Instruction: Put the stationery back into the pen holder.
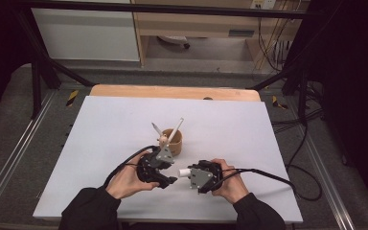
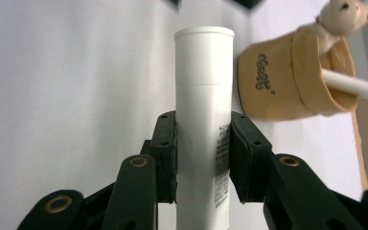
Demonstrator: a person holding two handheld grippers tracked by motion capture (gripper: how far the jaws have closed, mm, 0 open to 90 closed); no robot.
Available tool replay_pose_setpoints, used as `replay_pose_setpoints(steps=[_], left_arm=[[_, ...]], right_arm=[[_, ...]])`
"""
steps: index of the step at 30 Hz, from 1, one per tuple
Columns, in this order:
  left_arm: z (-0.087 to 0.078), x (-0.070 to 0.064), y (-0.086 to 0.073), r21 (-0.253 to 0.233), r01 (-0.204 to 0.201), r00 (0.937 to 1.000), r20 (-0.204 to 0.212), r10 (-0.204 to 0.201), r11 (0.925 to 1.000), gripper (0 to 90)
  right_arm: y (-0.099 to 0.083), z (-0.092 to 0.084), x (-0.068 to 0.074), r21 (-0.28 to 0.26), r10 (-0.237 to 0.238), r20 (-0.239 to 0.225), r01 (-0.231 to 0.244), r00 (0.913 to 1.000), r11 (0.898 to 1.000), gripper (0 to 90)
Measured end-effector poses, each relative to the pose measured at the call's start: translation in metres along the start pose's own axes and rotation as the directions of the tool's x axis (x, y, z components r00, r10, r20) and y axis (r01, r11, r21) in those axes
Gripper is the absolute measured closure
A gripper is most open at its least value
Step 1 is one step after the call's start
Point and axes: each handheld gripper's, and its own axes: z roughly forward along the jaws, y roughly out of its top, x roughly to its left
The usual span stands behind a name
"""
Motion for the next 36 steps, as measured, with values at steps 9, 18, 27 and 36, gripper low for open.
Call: replay_pose_setpoints(steps=[9,18,27,36], left_arm=[[-0.008,0.015,-0.049,-0.052,0.072,0.9942,-0.076,-0.076,0.9960,26.2],[-0.016,0.031,-0.098,-0.108,0.178,0.9712,-0.141,-0.192,0.9781,12.4],[-0.025,0.038,-0.126,-0.168,0.244,0.9453,-0.178,-0.273,0.9550,7.9],[-0.029,0.043,-0.137,-0.196,0.279,0.9289,-0.193,-0.316,0.9400,7.7]], right_arm=[[-0.008,-0.002,-0.008,-0.037,0.154,0.028,-0.153,0.9877,0.988,66.5],[-0.008,-0.007,-0.022,-0.123,0.364,0.058,-0.355,0.9298,0.927,66.5],[-0.004,0.002,-0.046,-0.298,0.642,0.036,-0.605,0.7655,0.738,66.6],[0.001,0.016,-0.067,-0.408,0.754,0.029,-0.681,0.6563,0.608,66.6]])
